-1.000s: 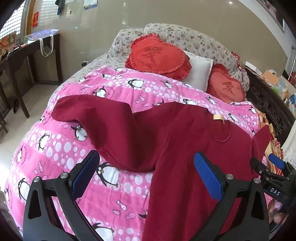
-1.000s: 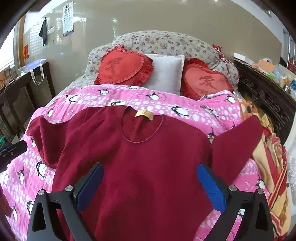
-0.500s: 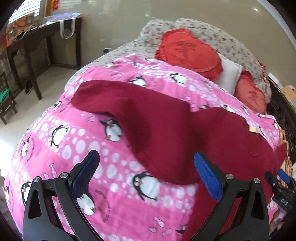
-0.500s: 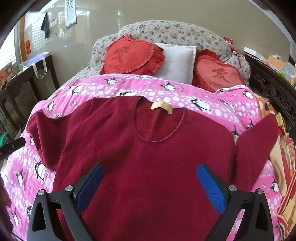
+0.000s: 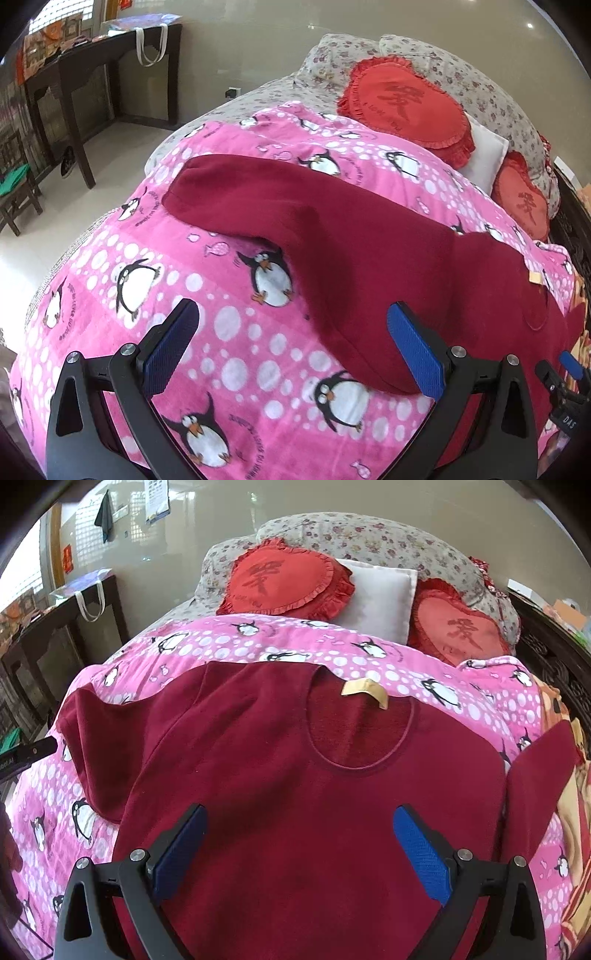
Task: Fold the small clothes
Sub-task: 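Move the left gripper to a sweater sleeve and close on its cuff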
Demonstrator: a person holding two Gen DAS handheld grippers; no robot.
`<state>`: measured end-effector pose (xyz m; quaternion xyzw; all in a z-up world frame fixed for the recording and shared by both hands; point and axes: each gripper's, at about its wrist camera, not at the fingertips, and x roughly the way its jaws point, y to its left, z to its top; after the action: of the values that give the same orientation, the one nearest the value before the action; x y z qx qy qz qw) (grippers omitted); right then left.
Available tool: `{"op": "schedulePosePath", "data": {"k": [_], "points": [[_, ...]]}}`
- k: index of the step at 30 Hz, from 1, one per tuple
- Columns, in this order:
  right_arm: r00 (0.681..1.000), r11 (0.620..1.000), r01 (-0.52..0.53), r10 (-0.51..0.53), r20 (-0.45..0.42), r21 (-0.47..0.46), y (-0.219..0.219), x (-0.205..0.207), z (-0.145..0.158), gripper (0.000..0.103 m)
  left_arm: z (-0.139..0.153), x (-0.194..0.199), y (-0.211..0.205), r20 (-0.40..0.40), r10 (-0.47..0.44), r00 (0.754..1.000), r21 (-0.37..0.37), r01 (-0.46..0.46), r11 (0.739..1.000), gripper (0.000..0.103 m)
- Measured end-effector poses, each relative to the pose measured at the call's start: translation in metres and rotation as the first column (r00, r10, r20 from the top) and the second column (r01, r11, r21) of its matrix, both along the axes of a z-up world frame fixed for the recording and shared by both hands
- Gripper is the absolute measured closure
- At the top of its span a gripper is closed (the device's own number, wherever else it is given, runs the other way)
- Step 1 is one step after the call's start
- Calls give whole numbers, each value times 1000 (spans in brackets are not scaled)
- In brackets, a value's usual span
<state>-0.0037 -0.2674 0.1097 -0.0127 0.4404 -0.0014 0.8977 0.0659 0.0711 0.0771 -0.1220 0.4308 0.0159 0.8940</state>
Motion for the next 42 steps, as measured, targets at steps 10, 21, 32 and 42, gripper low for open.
{"op": "schedulePosePath", "data": {"k": [10,21,32,42], "points": [[999,998,-52,52,-3,29,12,9,-4,3,-10,27,61,-10,121,993,-74,-121,990,1],[997,997,-78,79,-21,14,21,15,-10,3,-22,50,96,-56,238,970,-261,-245,934,1],[997,997,-71,71,-16,33,19,19,-8,3,-35,58,111,-99,285,953,-302,-302,904,1],[997,997,-67,68,-24,38,18,24,-11,3,-37,70,104,-77,275,958,-311,-285,907,1]]}}
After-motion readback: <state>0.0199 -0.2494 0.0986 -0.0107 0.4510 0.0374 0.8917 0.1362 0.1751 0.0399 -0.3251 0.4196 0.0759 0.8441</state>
